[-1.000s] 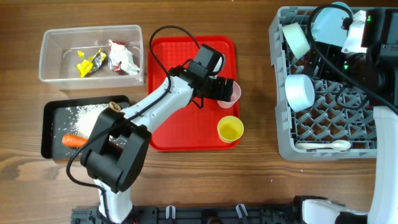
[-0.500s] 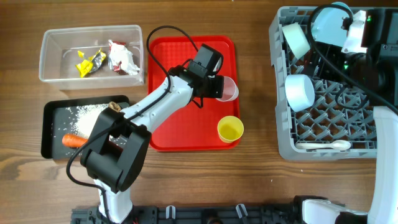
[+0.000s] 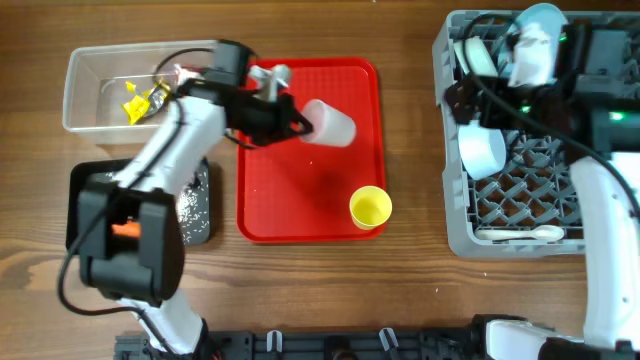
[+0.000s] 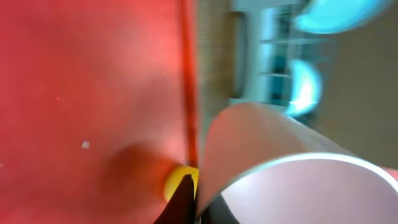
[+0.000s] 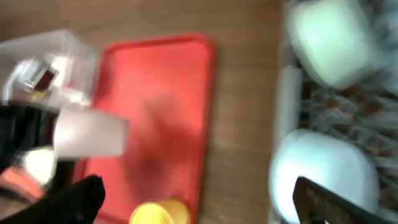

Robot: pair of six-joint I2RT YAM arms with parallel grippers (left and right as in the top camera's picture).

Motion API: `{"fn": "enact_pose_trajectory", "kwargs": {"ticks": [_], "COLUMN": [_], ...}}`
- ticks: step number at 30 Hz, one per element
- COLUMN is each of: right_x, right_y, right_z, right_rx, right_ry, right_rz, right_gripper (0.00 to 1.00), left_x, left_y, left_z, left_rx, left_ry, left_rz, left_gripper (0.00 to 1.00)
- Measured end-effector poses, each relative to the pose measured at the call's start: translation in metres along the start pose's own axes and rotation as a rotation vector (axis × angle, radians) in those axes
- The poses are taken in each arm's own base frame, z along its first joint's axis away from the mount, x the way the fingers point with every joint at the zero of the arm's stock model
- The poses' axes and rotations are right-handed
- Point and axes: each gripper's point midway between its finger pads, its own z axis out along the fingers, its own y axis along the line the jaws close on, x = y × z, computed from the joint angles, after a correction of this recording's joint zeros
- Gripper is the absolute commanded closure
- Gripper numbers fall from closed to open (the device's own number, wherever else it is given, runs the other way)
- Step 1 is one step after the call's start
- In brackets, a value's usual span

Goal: Sort waste into correct bins and load items into the dishwasher rack

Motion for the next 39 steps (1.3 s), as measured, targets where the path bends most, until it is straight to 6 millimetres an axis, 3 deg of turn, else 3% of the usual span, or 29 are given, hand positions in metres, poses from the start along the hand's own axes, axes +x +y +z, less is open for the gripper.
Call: {"fn": "enact_pose_trajectory", "kwargs": {"ticks": [4, 8, 15, 16, 20, 23, 28, 33, 39], "right_x": [0.012, 0.016, 0.024, 0.026, 0.028, 0.025, 0.02, 0.022, 0.03], "right_y": [0.031, 0.058, 0.104, 0.12, 0.144, 0.149, 0.139, 0.144, 0.154], "right_z": [0.026, 0.029, 0.026, 0.028, 0.044, 0.056, 0.07, 0.083, 0.082], "right_rx": [-0.281, -0.521, -0.784, -0.824, -0.814, -0.742, -0.675, -0.774, -0.864], "right_ry": [-0.017, -0.071, -0.082, -0.082, -0.064, -0.06, -0.054, -0.025, 0.014], "right_rz": [-0.088, -0.156, -0.255, -0.301, -0.333, -0.299, -0.246, -0.224, -0.22], "right_gripper": [0.0, 0.0, 0.0, 0.0, 0.0, 0.0, 0.01, 0.08, 0.2], "left_x": [-0.007, -0.005, 0.01, 0.012, 0.02, 0.021, 0.019, 0.014, 0.011], "left_y": [-0.013, -0.033, -0.062, -0.066, -0.078, -0.079, -0.083, -0.084, -0.085], "left_z": [-0.033, -0.048, -0.036, -0.033, -0.022, -0.021, -0.023, -0.027, -0.028], "left_rx": [0.204, 0.361, 0.46, 0.467, 0.487, 0.489, 0.509, 0.523, 0.529], "left_ry": [-0.013, -0.001, 0.059, 0.065, 0.097, 0.101, 0.095, 0.071, 0.059], "left_rz": [0.0, 0.044, 0.138, 0.162, 0.203, 0.206, 0.232, 0.27, 0.299], "left_gripper": [0.96, 0.96, 0.96, 0.96, 0.96, 0.96, 0.96, 0.96, 0.96]}}
